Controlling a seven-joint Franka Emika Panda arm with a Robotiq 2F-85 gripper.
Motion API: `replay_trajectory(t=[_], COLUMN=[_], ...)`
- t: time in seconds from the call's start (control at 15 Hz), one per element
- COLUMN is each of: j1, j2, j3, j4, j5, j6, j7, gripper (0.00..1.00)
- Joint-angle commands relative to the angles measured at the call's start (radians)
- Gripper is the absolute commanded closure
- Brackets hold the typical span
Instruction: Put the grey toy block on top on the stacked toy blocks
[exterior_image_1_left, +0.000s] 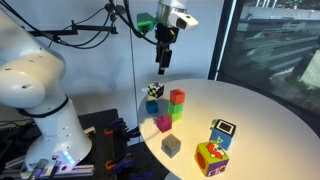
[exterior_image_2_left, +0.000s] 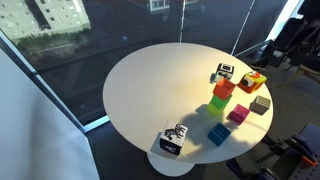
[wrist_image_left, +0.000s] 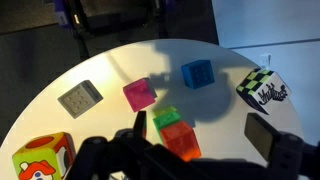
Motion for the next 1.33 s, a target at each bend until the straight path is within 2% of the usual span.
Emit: replay_trajectory(t=[0.0, 0.27, 0.73, 1.0, 1.27], j1=[-0.016, -0.016, -0.042, -0.060, -0.072], j2=[0.001, 0.001, 0.015, 0.045, 0.083], j3=[0.014, 0.014, 0.028, 0.025, 0.016], j4=[0.002, 0.002, -0.006, -0.016, -0.044], j5=[0.006, 0.006, -0.049, -0.108, -0.161], j6=[-0.003, -0.002, 0.063, 0.132, 0.250], j7=[-0.006, -0.006, 0.007, 0.000, -0.018], gripper=[0.00, 0.00, 0.00, 0.00, 0.00])
